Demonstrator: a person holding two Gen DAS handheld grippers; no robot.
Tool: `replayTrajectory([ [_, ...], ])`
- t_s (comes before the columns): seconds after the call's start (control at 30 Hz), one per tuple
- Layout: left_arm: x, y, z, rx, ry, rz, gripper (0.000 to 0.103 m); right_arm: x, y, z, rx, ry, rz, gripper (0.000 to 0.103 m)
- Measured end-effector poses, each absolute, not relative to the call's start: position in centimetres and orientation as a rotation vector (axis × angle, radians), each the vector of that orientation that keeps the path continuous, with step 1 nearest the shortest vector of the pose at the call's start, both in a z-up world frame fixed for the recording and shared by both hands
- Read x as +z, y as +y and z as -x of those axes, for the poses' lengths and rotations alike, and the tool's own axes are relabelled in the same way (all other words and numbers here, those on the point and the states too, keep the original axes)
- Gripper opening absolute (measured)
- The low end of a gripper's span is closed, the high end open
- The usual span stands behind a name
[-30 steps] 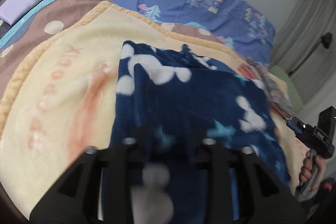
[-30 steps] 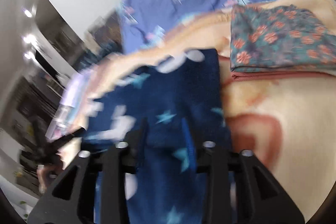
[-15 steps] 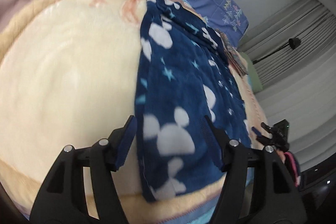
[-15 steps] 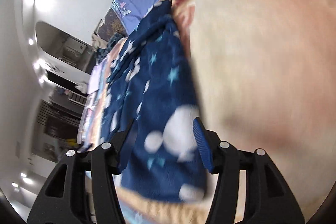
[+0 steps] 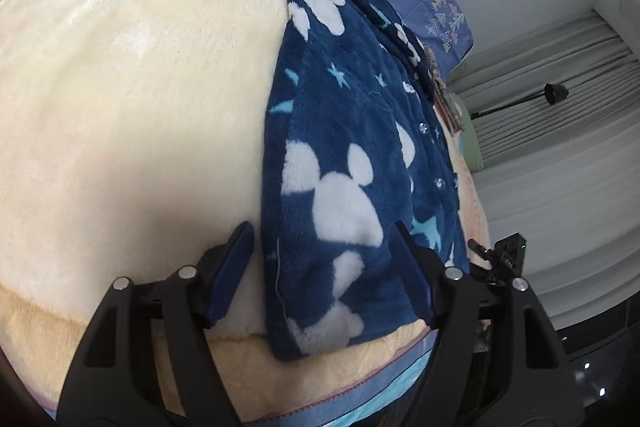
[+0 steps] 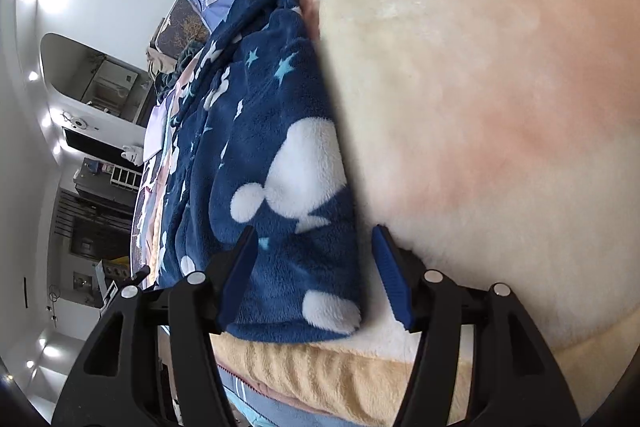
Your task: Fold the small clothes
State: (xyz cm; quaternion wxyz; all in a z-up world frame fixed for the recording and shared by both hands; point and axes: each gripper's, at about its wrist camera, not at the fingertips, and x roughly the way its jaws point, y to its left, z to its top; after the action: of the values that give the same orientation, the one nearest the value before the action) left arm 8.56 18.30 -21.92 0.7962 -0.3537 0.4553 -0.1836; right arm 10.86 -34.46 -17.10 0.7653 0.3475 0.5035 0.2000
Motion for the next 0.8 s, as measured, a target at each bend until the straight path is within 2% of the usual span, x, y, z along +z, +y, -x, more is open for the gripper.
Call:
replayTrajectory([
  [0.07, -22.0, 18.4, -9.3, -0.409, 0.978, 0.785, 0.073, -17.2, -34.3, -11.8, 0.465, 1.094, -0.77, 0.067],
  [0.3, -22.0, 17.3, -10.6, -0.51, 0.974, 0.928, 0.074, -17.0, -32.9, -13.4, 0.48, 1.082, -0.768, 0.068],
  [0.6, -21.7, 15.0, -8.4, -0.486, 1.059, 0.79, 0.074, -17.3, -34.0, -10.2, 0.593, 1.071, -0.818, 0.066],
  [0.63, -21.8, 15.0, -8.5, -0.475, 1.063, 0.792, 0.069, -17.4, -33.9, -10.4, 0.587, 1.075, -0.826, 0.065],
  [0.7, -22.1, 14.9, -8.9, -0.441, 1.077, 0.792, 0.055, -17.3, -33.5, -10.9, 0.578, 1.081, -0.819, 0.063],
  [0.73, -22.3, 15.1, -8.9, -0.42, 1.084, 0.79, 0.041, -17.3, -33.2, -11.0, 0.565, 1.085, -0.805, 0.059],
  [0.77, -22.5, 15.2, -8.8, -0.402, 1.088, 0.79, 0.032, -17.3, -33.0, -11.1, 0.551, 1.086, -0.795, 0.054],
  [0.8, -22.7, 15.4, -8.6, -0.394, 1.086, 0.796, 0.029, -17.3, -32.8, -11.0, 0.538, 1.084, -0.783, 0.05],
])
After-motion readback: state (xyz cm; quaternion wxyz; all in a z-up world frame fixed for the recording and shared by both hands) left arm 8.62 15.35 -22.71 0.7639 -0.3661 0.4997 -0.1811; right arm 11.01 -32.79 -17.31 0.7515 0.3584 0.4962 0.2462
